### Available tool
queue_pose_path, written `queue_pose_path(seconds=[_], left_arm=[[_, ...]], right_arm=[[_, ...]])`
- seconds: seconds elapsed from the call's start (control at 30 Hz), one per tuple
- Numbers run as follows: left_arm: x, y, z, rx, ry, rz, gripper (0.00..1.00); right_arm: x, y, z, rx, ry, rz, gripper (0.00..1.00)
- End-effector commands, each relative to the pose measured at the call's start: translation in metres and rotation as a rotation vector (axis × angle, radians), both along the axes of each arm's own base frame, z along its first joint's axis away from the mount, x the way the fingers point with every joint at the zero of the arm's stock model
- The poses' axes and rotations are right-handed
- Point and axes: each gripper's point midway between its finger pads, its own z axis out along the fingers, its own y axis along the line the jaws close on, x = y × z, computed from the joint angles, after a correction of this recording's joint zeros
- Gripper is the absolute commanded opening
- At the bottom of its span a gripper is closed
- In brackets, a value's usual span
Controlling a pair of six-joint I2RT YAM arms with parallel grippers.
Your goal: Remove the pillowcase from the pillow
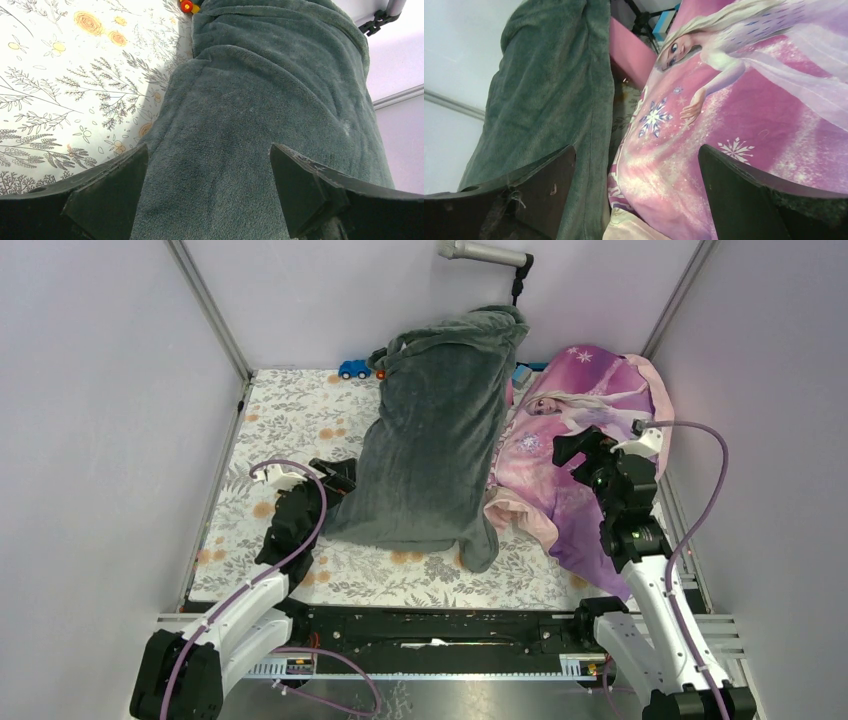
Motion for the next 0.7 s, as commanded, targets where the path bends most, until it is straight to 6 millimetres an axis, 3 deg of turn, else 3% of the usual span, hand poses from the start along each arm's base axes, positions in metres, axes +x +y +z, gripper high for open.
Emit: queue_pose_path(seconds=[0.0, 0.3, 0.47, 0.67], left_arm=[[-0.001, -0.007, 0.025, -0.005, -0.095, -0.039, 0.99], [-0.006, -0.024, 0.034, 0.011, -0.146, -0.146, 0.99], [-0.004, -0.047, 0.049, -0.018, -0.167, -0.248, 0.99], [-0.003, -0.055, 0.060, -0.113, -0.106, -0.262, 0.99]], right_arm=[[0.009, 0.026, 0.010, 0.014, 0.002, 0.137, 0.99], [0.033, 0.079, -0.010, 0.131, 0.101, 0.387, 1.00], [0.042, 0.138, -0.026, 0.091, 0.181, 0.528, 1.00], [0.035, 0.208, -0.046, 0.101, 0.200, 0.639, 1.00]])
